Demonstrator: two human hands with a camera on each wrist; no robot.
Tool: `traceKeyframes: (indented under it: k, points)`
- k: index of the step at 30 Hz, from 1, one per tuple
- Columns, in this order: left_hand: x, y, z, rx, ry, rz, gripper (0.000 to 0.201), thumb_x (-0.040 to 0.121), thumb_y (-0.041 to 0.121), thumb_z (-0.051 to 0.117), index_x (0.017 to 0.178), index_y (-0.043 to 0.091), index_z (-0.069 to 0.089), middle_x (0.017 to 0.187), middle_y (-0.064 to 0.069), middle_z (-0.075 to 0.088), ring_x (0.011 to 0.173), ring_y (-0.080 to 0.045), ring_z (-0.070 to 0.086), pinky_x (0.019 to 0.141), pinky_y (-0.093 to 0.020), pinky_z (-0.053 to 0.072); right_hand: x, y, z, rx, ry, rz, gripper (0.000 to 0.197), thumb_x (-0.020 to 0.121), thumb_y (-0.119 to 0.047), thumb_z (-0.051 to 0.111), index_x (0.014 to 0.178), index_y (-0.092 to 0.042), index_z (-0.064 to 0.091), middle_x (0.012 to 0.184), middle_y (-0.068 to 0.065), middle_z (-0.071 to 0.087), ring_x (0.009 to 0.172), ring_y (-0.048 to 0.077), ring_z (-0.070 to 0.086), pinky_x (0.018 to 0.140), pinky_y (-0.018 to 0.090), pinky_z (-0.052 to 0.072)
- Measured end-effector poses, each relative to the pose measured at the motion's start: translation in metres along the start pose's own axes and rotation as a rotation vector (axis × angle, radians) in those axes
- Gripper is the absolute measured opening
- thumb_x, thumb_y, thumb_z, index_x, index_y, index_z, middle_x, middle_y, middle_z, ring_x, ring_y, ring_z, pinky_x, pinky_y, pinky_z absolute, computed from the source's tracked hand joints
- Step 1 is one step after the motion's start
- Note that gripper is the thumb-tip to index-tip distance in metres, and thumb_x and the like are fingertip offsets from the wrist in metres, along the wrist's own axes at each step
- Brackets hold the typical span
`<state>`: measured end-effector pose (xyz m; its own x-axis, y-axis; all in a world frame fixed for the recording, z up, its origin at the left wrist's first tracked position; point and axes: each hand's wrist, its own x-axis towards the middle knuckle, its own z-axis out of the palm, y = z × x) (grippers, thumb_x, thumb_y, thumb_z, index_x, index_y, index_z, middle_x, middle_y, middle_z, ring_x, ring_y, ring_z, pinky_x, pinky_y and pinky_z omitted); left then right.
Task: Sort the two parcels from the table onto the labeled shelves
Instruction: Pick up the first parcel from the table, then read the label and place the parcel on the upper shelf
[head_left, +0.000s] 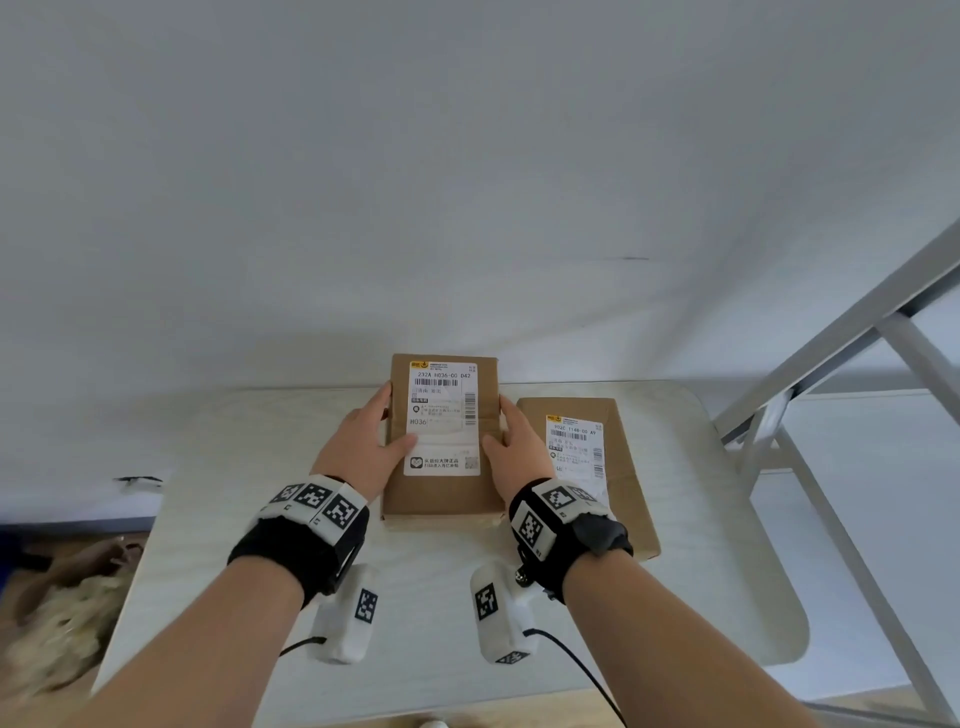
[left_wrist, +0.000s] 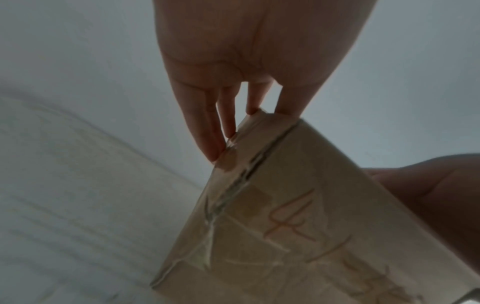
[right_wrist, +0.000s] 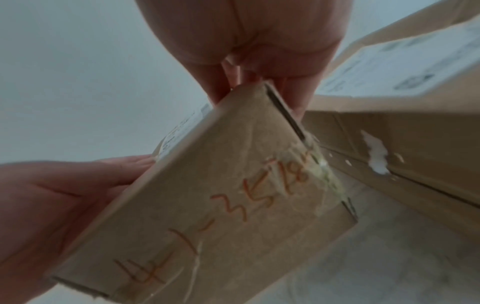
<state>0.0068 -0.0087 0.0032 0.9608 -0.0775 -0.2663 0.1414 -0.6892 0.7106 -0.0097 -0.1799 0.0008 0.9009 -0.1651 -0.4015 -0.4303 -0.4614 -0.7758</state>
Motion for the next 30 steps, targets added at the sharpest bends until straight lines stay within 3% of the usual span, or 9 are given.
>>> traceKeyframes:
  k: [2, 5, 8, 11, 16, 24, 30]
  points:
    - [-0.003, 0.013, -0.008, -0.013, 0.021, 0.037, 0.065, 0.084, 0.03, 0.059, 0.141, 0.037, 0.028, 0.132, -0.004, 0.055, 0.108, -0.026, 0.06, 0.094, -0.048, 0.047, -0.003, -0.007, -0.008, 0.029, 0.027, -0.029, 0.057, 0.093, -0.016, 0.042, 0.145, -0.031, 0.025, 0.091, -0.003, 0.063, 0.076, 0.014, 0.06, 0.065, 0.027, 0.049]
    - [-0.01, 0.031, -0.02, -0.036, 0.033, 0.109, 0.064, 0.085, 0.032, 0.058, 0.14, 0.042, 0.027, 0.133, -0.002, 0.054, 0.106, -0.024, 0.061, 0.092, -0.048, 0.049, -0.012, -0.02, -0.02, 0.074, 0.058, -0.073, 0.056, 0.093, -0.018, 0.044, 0.144, -0.034, 0.026, 0.11, 0.003, 0.067, 0.093, 0.02, 0.065, 0.083, 0.04, 0.055]
    - [-0.017, 0.048, -0.031, -0.065, 0.053, 0.164, 0.064, 0.083, 0.038, 0.057, 0.138, 0.05, 0.024, 0.135, -0.001, 0.051, 0.104, -0.024, 0.062, 0.09, -0.049, 0.051, -0.022, -0.032, -0.033, 0.115, 0.091, -0.119, 0.056, 0.092, -0.018, 0.044, 0.142, -0.037, 0.027, 0.113, 0.006, 0.068, 0.095, 0.023, 0.066, 0.087, 0.046, 0.055]
    - [-0.023, 0.065, -0.041, -0.084, 0.069, 0.229, 0.062, 0.084, 0.038, 0.056, 0.135, 0.053, 0.024, 0.134, 0.0, 0.052, 0.101, -0.022, 0.064, 0.088, -0.05, 0.052, -0.033, -0.044, -0.048, 0.138, 0.133, -0.16, 0.056, 0.092, -0.018, 0.044, 0.141, -0.039, 0.027, 0.11, 0.005, 0.069, 0.095, 0.023, 0.066, 0.087, 0.046, 0.054]
    - [-0.034, 0.093, -0.054, -0.096, 0.082, 0.33, 0.062, 0.085, 0.038, 0.055, 0.137, 0.053, 0.023, 0.134, 0.001, 0.051, 0.079, -0.012, 0.07, 0.083, -0.047, 0.055, -0.057, -0.061, -0.075, 0.134, 0.2, -0.252, 0.056, 0.09, -0.019, 0.042, 0.14, -0.04, 0.029, 0.106, 0.002, 0.07, 0.094, 0.022, 0.067, 0.087, 0.044, 0.054]
    - [-0.065, 0.147, -0.062, -0.105, 0.123, 0.481, 0.062, 0.085, 0.038, 0.056, 0.138, 0.05, 0.025, 0.132, 0.004, 0.052, 0.082, -0.015, 0.069, 0.081, -0.044, 0.056, -0.107, -0.07, -0.12, 0.236, 0.322, -0.355, 0.054, 0.085, -0.023, 0.042, 0.129, -0.053, 0.034, 0.109, -0.006, 0.071, 0.098, 0.017, 0.067, 0.09, 0.045, 0.054]
    - [-0.113, 0.187, -0.054, -0.071, 0.191, 0.553, 0.063, 0.087, 0.033, 0.056, 0.142, 0.044, 0.025, 0.132, 0.003, 0.051, 0.085, -0.011, 0.064, 0.078, -0.034, 0.054, -0.154, -0.063, -0.16, 0.254, 0.372, -0.435, 0.053, 0.092, -0.017, 0.043, 0.137, -0.044, 0.034, 0.111, -0.009, 0.071, 0.097, 0.012, 0.068, 0.089, 0.041, 0.055]
